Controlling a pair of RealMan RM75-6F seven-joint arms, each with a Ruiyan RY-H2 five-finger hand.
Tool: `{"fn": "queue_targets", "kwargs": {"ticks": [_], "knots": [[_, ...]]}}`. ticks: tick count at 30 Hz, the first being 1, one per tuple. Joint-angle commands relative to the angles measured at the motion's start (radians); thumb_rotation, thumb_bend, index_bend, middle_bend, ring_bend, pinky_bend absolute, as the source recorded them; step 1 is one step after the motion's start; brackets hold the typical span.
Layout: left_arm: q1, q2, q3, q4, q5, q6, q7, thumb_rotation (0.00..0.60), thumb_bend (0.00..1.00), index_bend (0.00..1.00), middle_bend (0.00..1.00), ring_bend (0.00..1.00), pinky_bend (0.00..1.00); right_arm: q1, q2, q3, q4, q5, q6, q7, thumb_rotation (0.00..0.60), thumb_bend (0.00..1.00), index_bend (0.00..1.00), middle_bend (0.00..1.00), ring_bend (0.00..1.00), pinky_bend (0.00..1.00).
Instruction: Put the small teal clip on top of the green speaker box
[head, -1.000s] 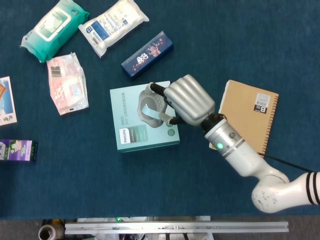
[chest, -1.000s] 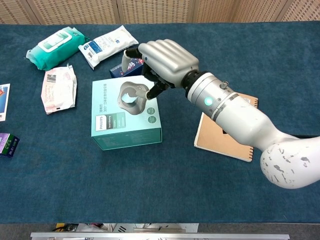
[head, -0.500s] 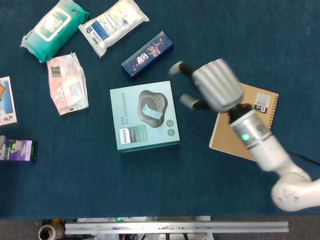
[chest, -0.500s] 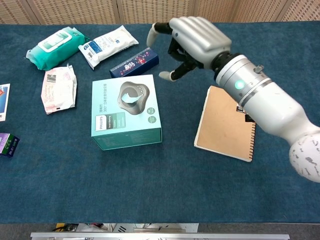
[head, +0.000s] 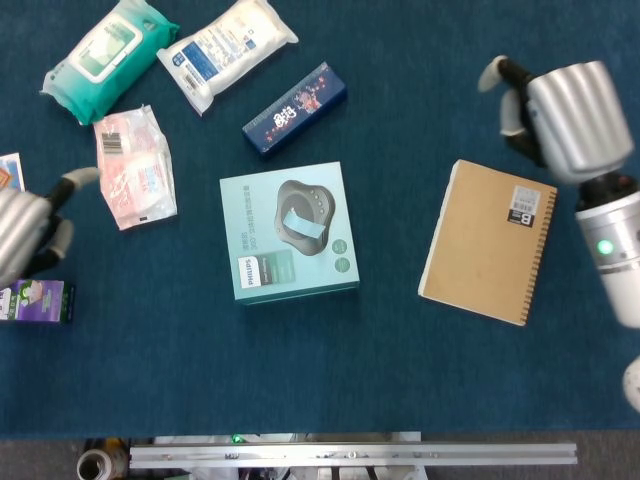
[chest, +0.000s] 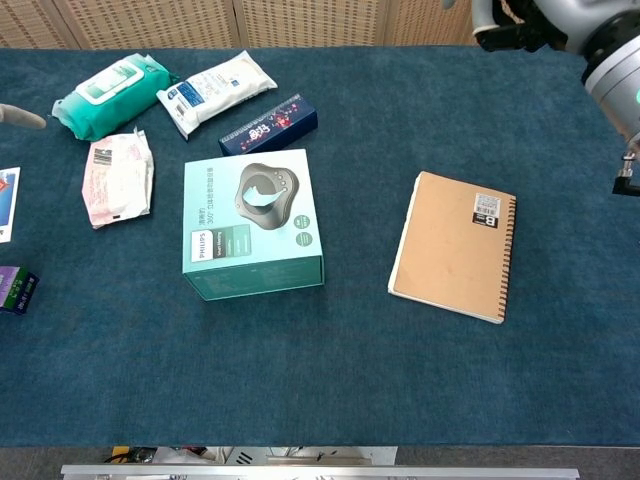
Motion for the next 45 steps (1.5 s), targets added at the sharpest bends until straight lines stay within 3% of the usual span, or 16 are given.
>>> {"fn": "queue_targets", "kwargs": {"ticks": [1,19,45], "knots": [[-0.057,0.007,0.005,-0.019,0.035,-0.059,0.02,0.6,0.61,0.19,0.95,0.98,0.89,-0.01,0.014,0.005,0.002,0.006,0.009,0.003,0.6,0.69,0.47,0.9,0.93,1.0],[-0.248,-0.091,-0.022,-0.11,-0.011,-0.259,0.126,0.6,0.62,0.19,0.99,1.0,0.91,-0.026,0.013,-0.002,0.052,0.019,0.009,-0.001,0.6,0.69,0.47,0.9,0.93,1.0],[-0.362,-0.208,-0.036,-0.182,-0.157,-0.355,0.365,0.6,0.62,0.21,1.0,1.0,0.92,-0.047,0.02,0.005,0.113,0.046,-0.003,0.049,0.6,0.68,0.47,0.89,0.93,1.0]]}}
